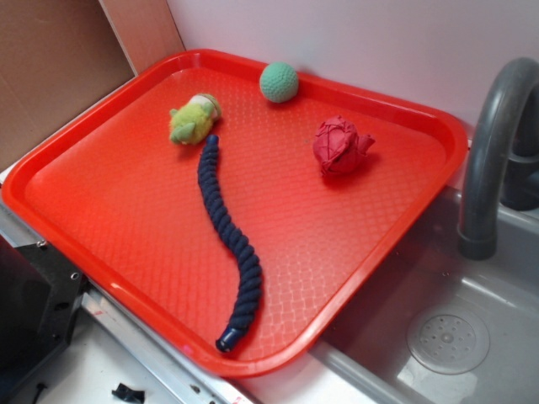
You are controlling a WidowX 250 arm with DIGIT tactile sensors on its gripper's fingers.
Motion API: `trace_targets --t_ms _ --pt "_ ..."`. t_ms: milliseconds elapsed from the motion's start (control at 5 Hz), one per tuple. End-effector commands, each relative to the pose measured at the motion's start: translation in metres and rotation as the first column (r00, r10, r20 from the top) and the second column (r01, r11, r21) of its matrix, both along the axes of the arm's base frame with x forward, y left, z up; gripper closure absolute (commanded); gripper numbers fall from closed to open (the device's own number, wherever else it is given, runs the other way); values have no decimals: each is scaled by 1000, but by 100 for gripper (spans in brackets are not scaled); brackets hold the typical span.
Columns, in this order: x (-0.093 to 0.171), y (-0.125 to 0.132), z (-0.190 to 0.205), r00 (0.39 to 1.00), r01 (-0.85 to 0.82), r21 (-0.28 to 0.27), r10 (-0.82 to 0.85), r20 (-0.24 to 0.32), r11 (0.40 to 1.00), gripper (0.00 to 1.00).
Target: Grab the blue rope.
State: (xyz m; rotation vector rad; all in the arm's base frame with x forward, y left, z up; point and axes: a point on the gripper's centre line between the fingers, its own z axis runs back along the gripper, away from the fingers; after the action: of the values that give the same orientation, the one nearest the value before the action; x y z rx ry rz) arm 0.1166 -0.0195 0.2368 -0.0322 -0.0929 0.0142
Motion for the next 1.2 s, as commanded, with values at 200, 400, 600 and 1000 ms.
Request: trace_targets --t_ms 200,400,600,1000 --pt "0 -7 -5 969 -246 -73 247 6 966 0" --pt "5 -13 -24 877 -477 -63 479 17 876 0" --pt "26 -28 -57 732 -680 -59 681 13 731 0" --pt "70 -40 -106 518 -854 -34 855 22 519 0"
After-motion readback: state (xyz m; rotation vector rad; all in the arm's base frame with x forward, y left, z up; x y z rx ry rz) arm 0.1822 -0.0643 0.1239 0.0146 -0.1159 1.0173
